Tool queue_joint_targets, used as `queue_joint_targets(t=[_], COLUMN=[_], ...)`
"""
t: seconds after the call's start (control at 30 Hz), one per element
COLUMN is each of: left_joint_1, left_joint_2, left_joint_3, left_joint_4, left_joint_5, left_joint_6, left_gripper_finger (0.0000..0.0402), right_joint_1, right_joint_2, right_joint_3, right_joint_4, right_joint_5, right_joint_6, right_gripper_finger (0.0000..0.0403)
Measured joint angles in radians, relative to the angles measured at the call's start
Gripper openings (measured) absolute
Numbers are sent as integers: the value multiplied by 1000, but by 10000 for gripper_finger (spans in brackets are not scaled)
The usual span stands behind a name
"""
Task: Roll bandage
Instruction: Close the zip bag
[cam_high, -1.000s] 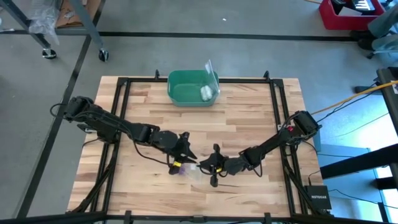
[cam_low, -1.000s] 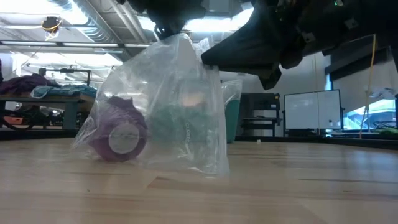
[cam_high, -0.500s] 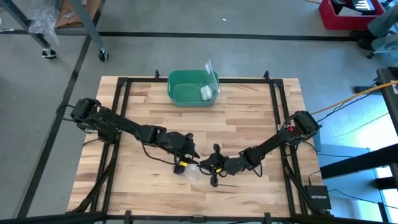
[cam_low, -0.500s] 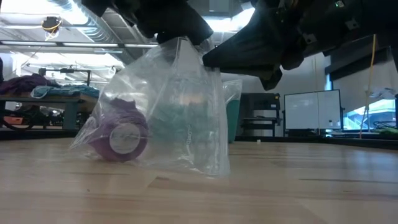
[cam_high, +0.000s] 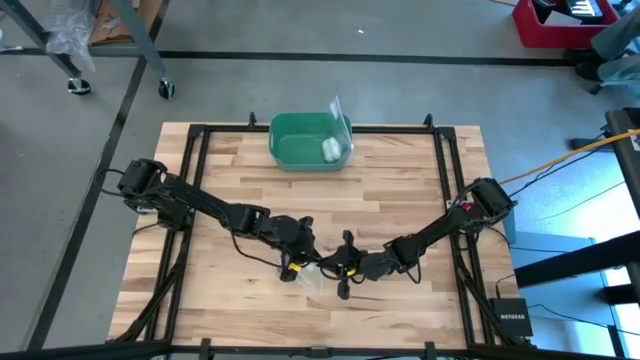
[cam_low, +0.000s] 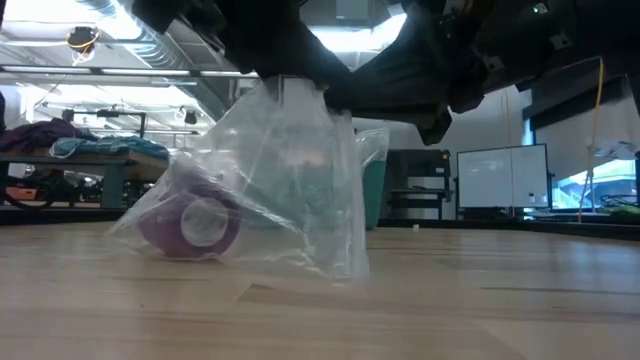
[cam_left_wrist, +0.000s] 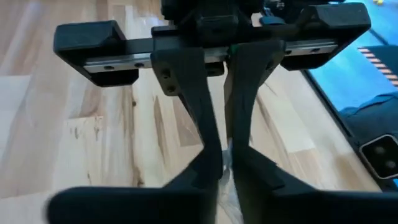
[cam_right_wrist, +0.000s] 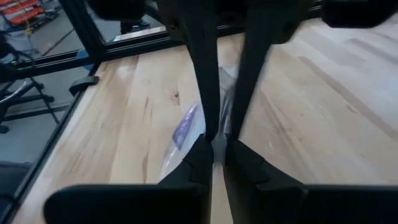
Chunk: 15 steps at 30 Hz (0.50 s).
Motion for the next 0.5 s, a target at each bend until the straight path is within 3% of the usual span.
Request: queue_joint_targets(t=[0.07, 0.2, 0.5], left_joint_1=[-1, -12, -64], left_joint_2=[0, 0, -5], left_joint_3=[0, 0, 51], left_joint_4=[4, 1, -136], left_joint_5=[-32, -95, -399], left_joint_6=[17, 52, 148], left_gripper_finger=[11, 3, 1], right_joint_1=[0, -1, -5], right_joint_2=[0, 0, 0], right_joint_3=[0, 0, -1], right_joint_4=[-1, -3, -9], right_joint_5=[4, 9, 32], right_joint_6=[0, 7, 46], right_gripper_finger=[27, 29, 32])
